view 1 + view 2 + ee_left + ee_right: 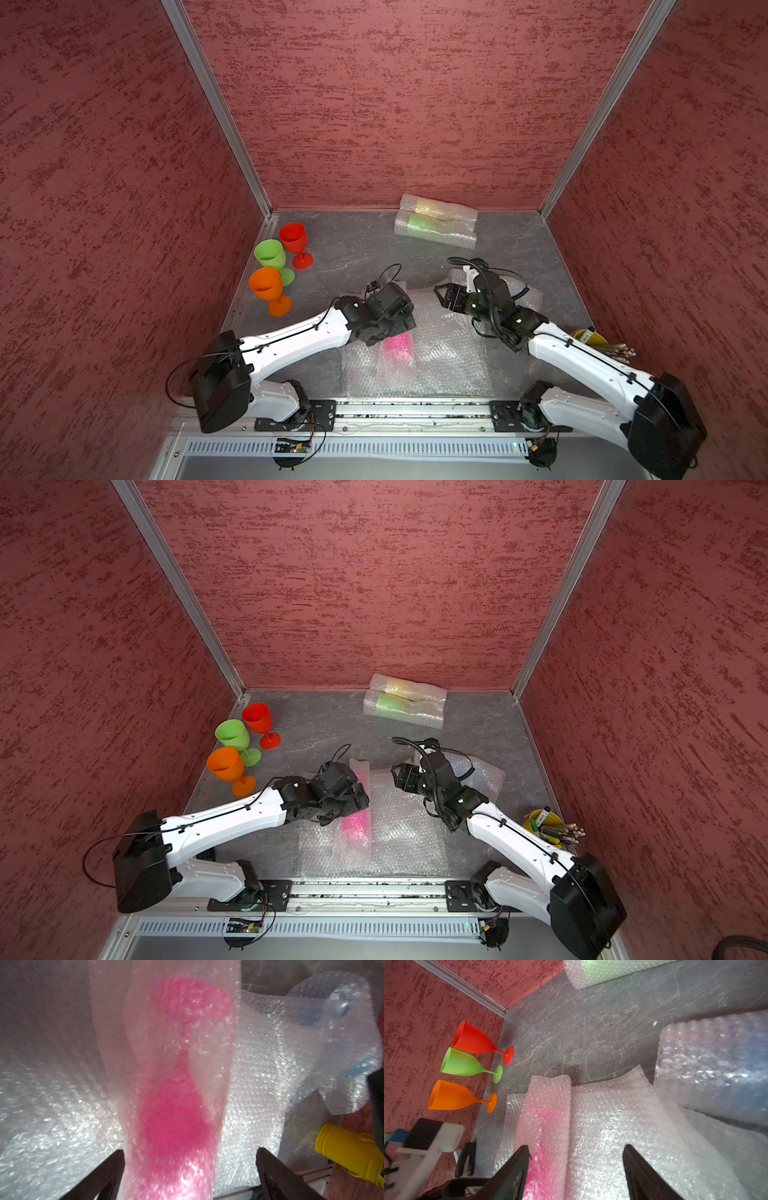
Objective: Unpack wine glasses from bubble wrap
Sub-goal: Place the bubble wrap at the center of the board, then unwrap the bubble wrap.
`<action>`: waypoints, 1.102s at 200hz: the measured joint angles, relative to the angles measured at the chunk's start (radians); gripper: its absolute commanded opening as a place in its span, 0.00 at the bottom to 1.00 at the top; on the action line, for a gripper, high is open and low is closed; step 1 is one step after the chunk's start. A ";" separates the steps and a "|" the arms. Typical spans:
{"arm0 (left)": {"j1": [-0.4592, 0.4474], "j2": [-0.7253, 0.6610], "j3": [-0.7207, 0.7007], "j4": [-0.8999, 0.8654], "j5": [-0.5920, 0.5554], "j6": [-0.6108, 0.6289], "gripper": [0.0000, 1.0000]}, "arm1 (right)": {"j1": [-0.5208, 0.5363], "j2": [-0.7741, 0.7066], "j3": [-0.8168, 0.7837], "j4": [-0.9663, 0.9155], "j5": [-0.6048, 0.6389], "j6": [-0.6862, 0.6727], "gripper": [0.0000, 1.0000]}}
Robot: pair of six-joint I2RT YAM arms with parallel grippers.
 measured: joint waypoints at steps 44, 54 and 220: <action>0.121 -0.347 -0.056 -0.019 -0.013 0.074 1.00 | 0.123 0.141 0.064 0.004 -0.011 -0.002 0.84; 0.178 -0.414 -0.077 -0.034 -0.012 0.087 1.00 | 0.160 0.187 0.092 0.003 -0.013 -0.001 0.88; 0.260 -0.264 -0.318 0.053 0.318 0.205 0.85 | 0.299 0.325 0.142 -0.048 0.034 -0.011 0.52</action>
